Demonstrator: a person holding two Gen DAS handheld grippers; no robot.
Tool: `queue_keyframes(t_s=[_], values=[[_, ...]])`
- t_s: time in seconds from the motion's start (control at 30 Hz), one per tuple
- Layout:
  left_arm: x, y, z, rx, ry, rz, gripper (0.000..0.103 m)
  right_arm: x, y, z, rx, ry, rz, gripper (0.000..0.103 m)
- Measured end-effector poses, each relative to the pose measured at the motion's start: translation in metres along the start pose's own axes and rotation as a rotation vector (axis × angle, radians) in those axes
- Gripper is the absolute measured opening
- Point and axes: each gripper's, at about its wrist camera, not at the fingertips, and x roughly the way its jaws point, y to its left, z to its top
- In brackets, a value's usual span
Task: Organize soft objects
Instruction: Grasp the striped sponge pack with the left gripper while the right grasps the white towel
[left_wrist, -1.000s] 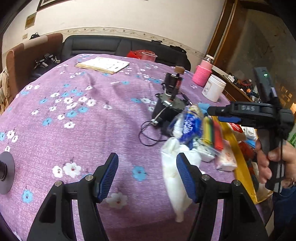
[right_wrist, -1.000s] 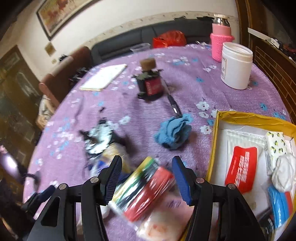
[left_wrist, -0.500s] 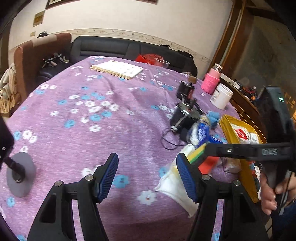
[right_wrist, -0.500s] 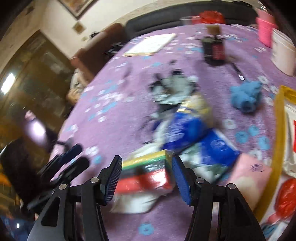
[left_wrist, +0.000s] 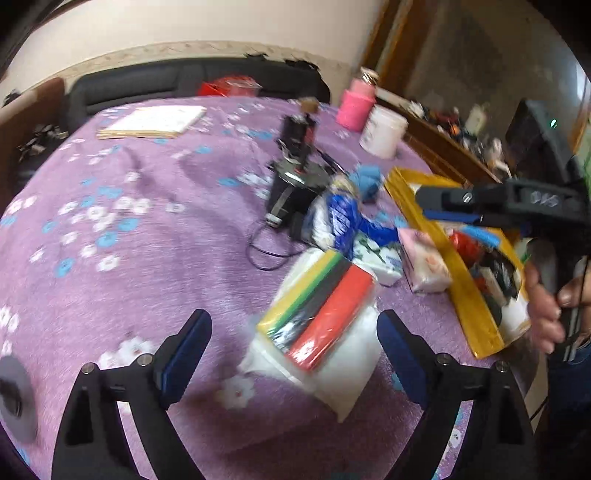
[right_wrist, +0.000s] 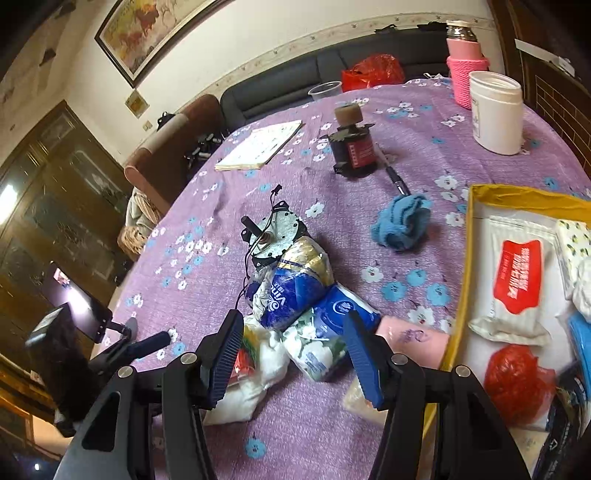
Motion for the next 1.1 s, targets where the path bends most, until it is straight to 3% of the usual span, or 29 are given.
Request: queue_keyframes(t_s=[0.2, 0.23, 0.27, 0.3, 0.37, 0.57, 0.7, 0.83, 0.9, 0.97, 1.03, 1.1], values=[[0.033, -0.007, 0.008, -0.008, 0.051, 0.055, 0.089, -0.005, -0.006, 0.001, 0.0, 0.008, 0.004, 0.061], [0.037, -0.008, 0.008, -0.005, 0.056, 0.061, 0.083, -0.003, -0.005, 0.0, -0.003, 0.01, 0.006, 0.061], [0.042, -0.008, 0.008, -0.007, 0.07, 0.083, 0.063, -0.002, -0.004, 0.0, -0.007, 0.015, 0.008, 0.061], [0.043, -0.009, 0.009, -0.001, 0.069, 0.107, 0.051, -0.001, -0.002, 0.0, -0.011, 0.022, 0.011, 0.061], [0.039, -0.007, 0.008, -0.005, 0.057, 0.117, 0.041, 0.003, 0.002, -0.002, -0.016, 0.034, 0.028, 0.061], [-0.004, 0.02, -0.001, -0.101, -0.024, 0.119, 0.041, 0.013, 0.024, -0.016, -0.065, 0.074, 0.071, 0.061], [-0.022, 0.035, -0.013, -0.122, -0.073, 0.221, 0.041, 0.031, 0.046, -0.033, -0.157, 0.131, 0.08, 0.061], [-0.018, 0.05, -0.019, -0.176, -0.078, 0.236, 0.041, 0.046, 0.07, -0.045, -0.285, 0.142, 0.017, 0.065], [-0.015, 0.051, -0.018, -0.181, -0.076, 0.216, 0.041, 0.045, 0.075, -0.044, -0.324, 0.106, -0.042, 0.064], [-0.013, 0.049, -0.016, -0.185, -0.084, 0.201, 0.041, 0.041, 0.071, -0.037, -0.321, 0.076, -0.08, 0.064], [-0.01, 0.049, -0.015, -0.189, -0.082, 0.172, 0.041, 0.04, 0.06, -0.026, -0.301, 0.054, -0.178, 0.064], [-0.01, 0.053, -0.015, -0.219, -0.084, 0.135, 0.041, 0.041, 0.051, -0.021, -0.279, 0.059, -0.175, 0.064]])
